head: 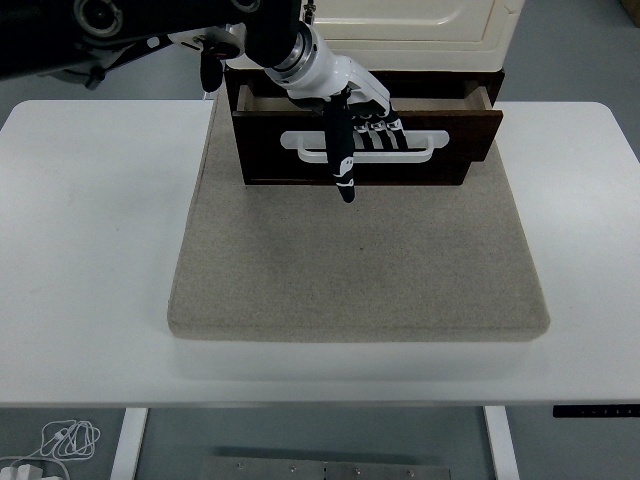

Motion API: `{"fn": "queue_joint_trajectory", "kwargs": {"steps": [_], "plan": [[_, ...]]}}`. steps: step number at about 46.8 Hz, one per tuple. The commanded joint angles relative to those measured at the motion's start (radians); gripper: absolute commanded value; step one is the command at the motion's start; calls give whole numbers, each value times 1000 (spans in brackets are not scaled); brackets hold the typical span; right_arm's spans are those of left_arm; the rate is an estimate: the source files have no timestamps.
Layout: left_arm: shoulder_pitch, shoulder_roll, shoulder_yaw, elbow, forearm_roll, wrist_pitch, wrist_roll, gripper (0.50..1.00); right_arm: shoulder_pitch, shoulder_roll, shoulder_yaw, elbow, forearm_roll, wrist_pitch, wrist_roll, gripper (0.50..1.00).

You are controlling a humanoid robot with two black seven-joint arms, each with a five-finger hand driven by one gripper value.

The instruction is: Open the drawer under the combination cabinet

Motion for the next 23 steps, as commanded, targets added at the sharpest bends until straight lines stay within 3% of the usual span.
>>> {"fn": "queue_joint_trajectory", "kwargs": {"steps": [1,23], "plan": [[0,0,0,0,2,-5,0,1000,0,0,0,0,0,0,0,926],[0,0,-17,-17,0,-31,0,1000,0,0,0,0,0,0,0,926]]}}
